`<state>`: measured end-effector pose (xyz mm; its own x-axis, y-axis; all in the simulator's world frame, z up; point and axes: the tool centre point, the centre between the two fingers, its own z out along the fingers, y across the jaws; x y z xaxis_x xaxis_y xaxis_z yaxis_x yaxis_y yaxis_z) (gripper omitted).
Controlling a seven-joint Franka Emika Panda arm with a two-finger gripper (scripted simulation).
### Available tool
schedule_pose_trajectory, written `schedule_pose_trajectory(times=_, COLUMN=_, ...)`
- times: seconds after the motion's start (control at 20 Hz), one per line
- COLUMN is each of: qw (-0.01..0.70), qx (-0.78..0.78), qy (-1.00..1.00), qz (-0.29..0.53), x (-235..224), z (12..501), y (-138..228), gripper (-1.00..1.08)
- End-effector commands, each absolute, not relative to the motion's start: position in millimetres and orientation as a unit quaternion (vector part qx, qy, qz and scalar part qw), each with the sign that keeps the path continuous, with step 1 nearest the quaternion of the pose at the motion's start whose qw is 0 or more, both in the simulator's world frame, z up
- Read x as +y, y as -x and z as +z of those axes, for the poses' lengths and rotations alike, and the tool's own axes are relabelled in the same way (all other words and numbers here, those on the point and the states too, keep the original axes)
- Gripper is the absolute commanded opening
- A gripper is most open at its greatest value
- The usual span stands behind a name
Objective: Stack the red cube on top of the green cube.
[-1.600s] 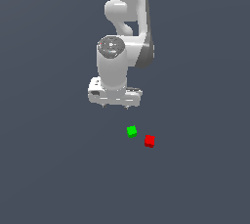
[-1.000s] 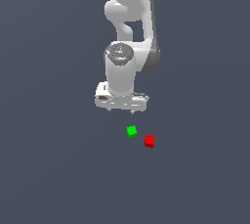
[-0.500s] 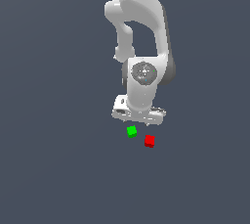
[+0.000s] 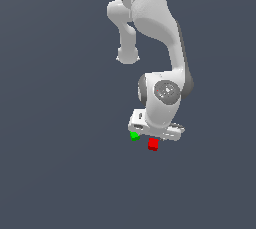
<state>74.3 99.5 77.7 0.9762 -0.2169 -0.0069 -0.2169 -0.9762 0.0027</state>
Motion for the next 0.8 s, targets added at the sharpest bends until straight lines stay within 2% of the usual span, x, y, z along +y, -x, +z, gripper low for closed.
schedule_pose_trajectory(times=0.0, qw=0.0, qx=-0.114, qy=-0.994, qz=-0.002, x=106, z=74, y=-81, gripper=1.0)
schedule_pose_trajectory(times=0.75, qw=0.0, qx=-0.118, qy=-0.993, qz=0.0, x=114, z=60, y=-88, gripper=1.0)
